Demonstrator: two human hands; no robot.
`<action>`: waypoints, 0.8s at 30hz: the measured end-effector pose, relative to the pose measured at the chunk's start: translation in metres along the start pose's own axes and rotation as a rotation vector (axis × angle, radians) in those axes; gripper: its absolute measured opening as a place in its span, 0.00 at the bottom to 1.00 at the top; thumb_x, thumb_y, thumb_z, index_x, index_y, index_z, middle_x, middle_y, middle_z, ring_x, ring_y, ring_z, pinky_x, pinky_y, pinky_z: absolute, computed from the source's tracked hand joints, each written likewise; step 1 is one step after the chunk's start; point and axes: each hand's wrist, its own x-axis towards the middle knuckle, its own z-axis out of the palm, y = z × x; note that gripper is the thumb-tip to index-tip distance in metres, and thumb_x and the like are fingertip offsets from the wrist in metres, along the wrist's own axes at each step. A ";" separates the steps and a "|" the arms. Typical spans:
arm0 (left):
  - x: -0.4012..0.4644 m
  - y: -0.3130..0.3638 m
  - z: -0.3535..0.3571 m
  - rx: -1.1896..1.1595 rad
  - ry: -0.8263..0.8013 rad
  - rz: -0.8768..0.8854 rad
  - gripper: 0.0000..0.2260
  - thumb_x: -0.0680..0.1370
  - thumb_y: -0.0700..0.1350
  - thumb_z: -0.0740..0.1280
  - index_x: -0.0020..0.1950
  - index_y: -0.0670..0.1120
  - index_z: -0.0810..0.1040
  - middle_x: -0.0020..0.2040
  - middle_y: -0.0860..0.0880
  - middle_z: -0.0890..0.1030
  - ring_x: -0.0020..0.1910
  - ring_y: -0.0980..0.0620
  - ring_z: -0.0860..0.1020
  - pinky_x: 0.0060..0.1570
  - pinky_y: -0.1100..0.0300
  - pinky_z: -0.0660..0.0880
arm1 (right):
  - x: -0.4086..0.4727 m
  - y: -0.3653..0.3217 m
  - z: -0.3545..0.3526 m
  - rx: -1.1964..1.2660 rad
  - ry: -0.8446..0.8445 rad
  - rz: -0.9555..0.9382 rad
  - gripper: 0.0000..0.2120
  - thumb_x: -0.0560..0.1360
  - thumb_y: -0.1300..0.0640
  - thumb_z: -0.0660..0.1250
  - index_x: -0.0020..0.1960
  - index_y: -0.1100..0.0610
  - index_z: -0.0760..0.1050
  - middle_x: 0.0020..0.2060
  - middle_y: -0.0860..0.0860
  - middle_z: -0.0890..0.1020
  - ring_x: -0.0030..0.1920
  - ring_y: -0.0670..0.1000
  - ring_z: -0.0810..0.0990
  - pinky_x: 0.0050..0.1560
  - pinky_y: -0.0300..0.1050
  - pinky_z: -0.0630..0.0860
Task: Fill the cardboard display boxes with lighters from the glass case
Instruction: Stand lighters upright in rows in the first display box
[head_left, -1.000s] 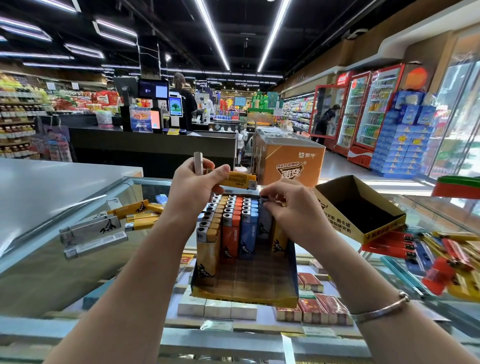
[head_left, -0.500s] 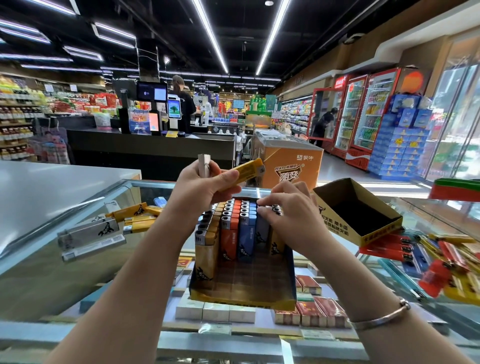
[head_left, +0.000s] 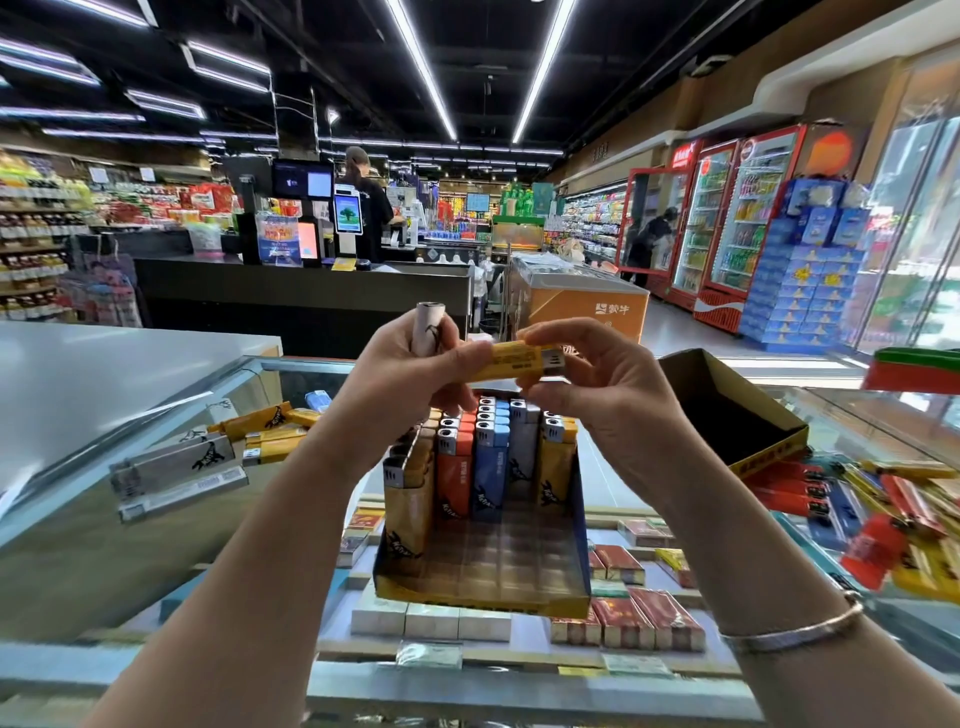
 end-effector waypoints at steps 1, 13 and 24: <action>0.000 0.000 0.000 0.030 0.007 0.004 0.12 0.68 0.48 0.71 0.39 0.43 0.70 0.25 0.50 0.75 0.22 0.54 0.74 0.22 0.66 0.69 | 0.000 0.000 0.002 -0.027 0.001 -0.012 0.18 0.66 0.73 0.70 0.46 0.51 0.80 0.44 0.48 0.83 0.48 0.50 0.81 0.49 0.42 0.79; 0.001 0.000 0.004 0.070 0.219 0.028 0.14 0.80 0.48 0.56 0.40 0.42 0.72 0.33 0.51 0.75 0.28 0.60 0.73 0.28 0.68 0.72 | 0.000 -0.011 -0.014 -0.160 0.217 -0.019 0.09 0.71 0.66 0.67 0.48 0.55 0.80 0.32 0.46 0.81 0.29 0.44 0.75 0.29 0.35 0.73; 0.001 -0.004 0.004 0.140 0.250 0.030 0.13 0.81 0.47 0.56 0.37 0.45 0.71 0.30 0.53 0.69 0.24 0.64 0.69 0.23 0.71 0.67 | -0.002 -0.007 -0.014 -0.756 -0.109 0.069 0.09 0.69 0.62 0.73 0.42 0.49 0.78 0.38 0.43 0.76 0.37 0.38 0.76 0.38 0.32 0.74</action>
